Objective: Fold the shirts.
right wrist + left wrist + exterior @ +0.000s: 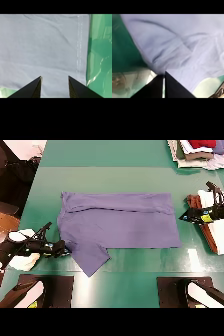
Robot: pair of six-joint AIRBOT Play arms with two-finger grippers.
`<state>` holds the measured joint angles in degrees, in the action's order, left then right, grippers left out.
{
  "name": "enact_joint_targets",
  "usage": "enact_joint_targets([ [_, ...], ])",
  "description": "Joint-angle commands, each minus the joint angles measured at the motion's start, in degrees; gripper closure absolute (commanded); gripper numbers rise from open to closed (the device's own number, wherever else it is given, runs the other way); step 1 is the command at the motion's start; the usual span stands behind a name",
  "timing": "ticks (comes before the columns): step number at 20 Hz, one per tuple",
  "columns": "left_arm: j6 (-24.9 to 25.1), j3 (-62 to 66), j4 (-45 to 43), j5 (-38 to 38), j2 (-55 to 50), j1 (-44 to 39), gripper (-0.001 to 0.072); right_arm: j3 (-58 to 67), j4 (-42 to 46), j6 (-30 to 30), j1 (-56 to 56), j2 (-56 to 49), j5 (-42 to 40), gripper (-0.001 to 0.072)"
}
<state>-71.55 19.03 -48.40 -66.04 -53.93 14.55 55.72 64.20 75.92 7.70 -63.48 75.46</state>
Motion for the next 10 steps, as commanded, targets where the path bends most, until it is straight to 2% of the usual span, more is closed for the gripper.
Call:
enact_joint_targets([
  [1,2.7,-0.1,3.6,0.7,0.1,0.0,0.0682,-0.1,0.1,-0.6,1.4,0.0,3.5,0.0318],
  [4,3.6,3.3,3.9,-1.5,0.1,0.0,0.0683,-2.4,0.4,-1.9,7.0,0.1,8.0,0.0318],
  [7,4.5,6.4,3.8,-3.0,0.1,0.0,0.0683,-10.5,0.3,-3.5,15.3,0.0,8.2,0.0308],
  [8,4.5,6.9,3.9,-3.0,0.1,0.0,0.0683,-13.3,0.2,-4.1,17.7,-0.2,7.5,0.0185],
  [9,4.5,7.0,3.9,-2.9,0.1,0.0,0.0683,-15.6,-0.2,-5.1,19.7,-1.0,6.9,0.0106],
  [10,4.5,7.0,3.9,-2.8,0.1,0.0,0.0683,-17.7,-0.5,-6.1,21.5,-2.2,6.6,0.0125],
])
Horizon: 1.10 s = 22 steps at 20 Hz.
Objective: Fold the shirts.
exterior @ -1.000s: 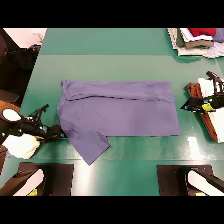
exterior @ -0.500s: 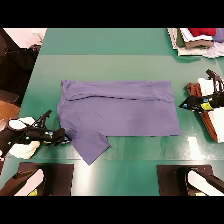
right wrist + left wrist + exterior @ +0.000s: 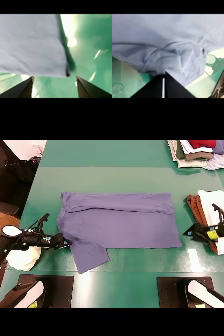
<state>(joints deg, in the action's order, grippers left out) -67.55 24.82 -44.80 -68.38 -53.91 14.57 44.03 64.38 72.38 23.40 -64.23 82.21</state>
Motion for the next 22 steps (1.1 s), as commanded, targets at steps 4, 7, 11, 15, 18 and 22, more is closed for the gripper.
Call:
enact_joint_targets([
  [4,0.5,1.2,0.3,-0.5,0.0,0.0,0.0683,-10.1,-5.9,-5.1,7.3,-6.3,-4.5,0.0210],
  [7,0.5,1.2,0.2,-0.3,0.0,0.0,0.0683,-9.4,-7.7,-5.5,5.1,-8.1,-5.7,0.0246],
  [11,-0.1,1.4,-0.7,-2.1,0.0,0.0,0.0684,-8.0,-7.1,-5.5,0.5,-6.4,-5.3,0.0625],
  [15,-4.1,2.5,-9.0,-8.0,5.5,0.0,0.0685,-8.0,-2.1,-4.6,-0.3,2.4,-0.8,0.0691],
  [18,-8.3,2.4,-14.3,-14.5,15.8,0.0,0.0685,-8.0,6.6,-1.6,-0.3,11.0,6.3,0.0691],
  [22,-13.6,2.8,-11.1,-22.9,25.5,0.0,0.0685,-8.0,13.7,2.3,-0.3,23.6,11.6,0.0692],
])
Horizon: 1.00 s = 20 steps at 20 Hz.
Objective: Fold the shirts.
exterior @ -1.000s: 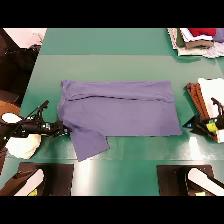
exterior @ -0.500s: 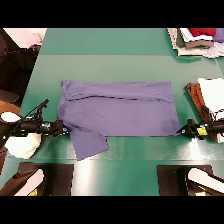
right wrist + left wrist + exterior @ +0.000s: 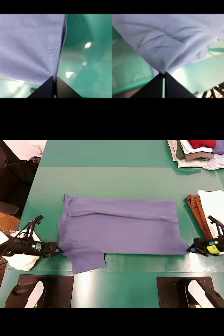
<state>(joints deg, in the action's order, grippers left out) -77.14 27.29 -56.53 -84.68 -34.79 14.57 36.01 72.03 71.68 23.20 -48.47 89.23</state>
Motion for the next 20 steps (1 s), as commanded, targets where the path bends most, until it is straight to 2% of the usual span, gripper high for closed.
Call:
enact_joint_targets([
  [1,-4.0,1.3,1.7,-6.4,6.8,-0.1,0.0684,0.1,5.5,3.8,-0.1,10.0,4.5,0.0692],
  [3,-3.9,4.7,2.1,-2.5,6.3,-1.4,0.0685,0.1,3.8,4.5,-0.7,11.9,2.9,0.0692],
  [5,-3.1,8.4,2.1,4.7,4.1,-4.0,0.0685,0.4,1.2,4.4,-3.2,10.1,0.7,0.0692],
  [12,1.1,20.0,2.1,20.2,-18.2,-7.6,0.0682,15.3,-0.4,5.9,-13.5,-10.0,-8.4,0.0692],
  [16,1.2,27.7,2.5,24.6,-29.8,-7.6,0.0682,25.0,-0.5,5.9,-15.7,-21.6,-8.8,0.0692],
  [20,5.7,32.9,7.1,27.7,-39.1,-7.6,0.0682,33.6,-0.6,5.9,-17.8,-31.2,-9.6,0.0691],
])
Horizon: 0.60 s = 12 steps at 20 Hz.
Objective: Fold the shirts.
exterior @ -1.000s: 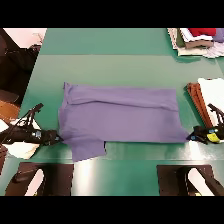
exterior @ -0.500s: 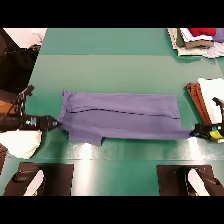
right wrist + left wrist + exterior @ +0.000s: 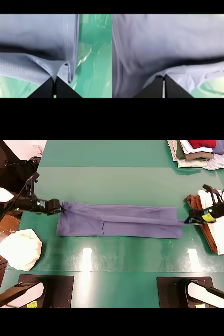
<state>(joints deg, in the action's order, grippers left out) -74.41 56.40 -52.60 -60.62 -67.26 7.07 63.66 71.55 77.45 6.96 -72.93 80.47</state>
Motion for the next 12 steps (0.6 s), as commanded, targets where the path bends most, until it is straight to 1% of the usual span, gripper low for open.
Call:
enact_joint_targets([
  [1,4.4,4.7,4.5,4.8,-8.5,-0.1,0.0682,7.9,-0.1,0.3,-2.1,-8.9,-0.8,0.0692],
  [4,5.0,7.0,5.3,8.5,-13.0,-0.1,0.0682,13.5,-0.6,1.6,-2.9,-15.2,-1.0,0.0691],
  [6,4.9,7.6,5.4,10.7,-14.4,-0.1,0.0679,17.1,-5.3,1.6,-2.7,-19.0,-1.8,0.0690],
  [7,4.6,7.7,5.5,11.3,-14.8,-0.1,0.0536,18.8,-8.2,1.6,-2.2,-20.8,-2.4,0.0680],
  [8,3.2,7.8,5.5,11.8,-14.8,-0.1,0.0343,20.2,-11.2,1.6,-1.8,-22.3,-3.0,0.0562],
  [9,2.3,7.8,5.6,11.8,-14.7,-0.1,0.0301,21.5,-14.4,1.6,-1.2,-23.6,-3.6,0.0336],
  [10,2.3,7.9,5.6,11.5,-14.5,-0.1,0.0301,22.4,-16.8,1.3,-0.4,-24.6,-3.7,0.0252],
  [12,2.4,8.9,6.3,7.3,-14.2,-0.1,0.0302,22.0,-17.8,-0.7,1.3,-24.5,-1.3,0.0253],
])
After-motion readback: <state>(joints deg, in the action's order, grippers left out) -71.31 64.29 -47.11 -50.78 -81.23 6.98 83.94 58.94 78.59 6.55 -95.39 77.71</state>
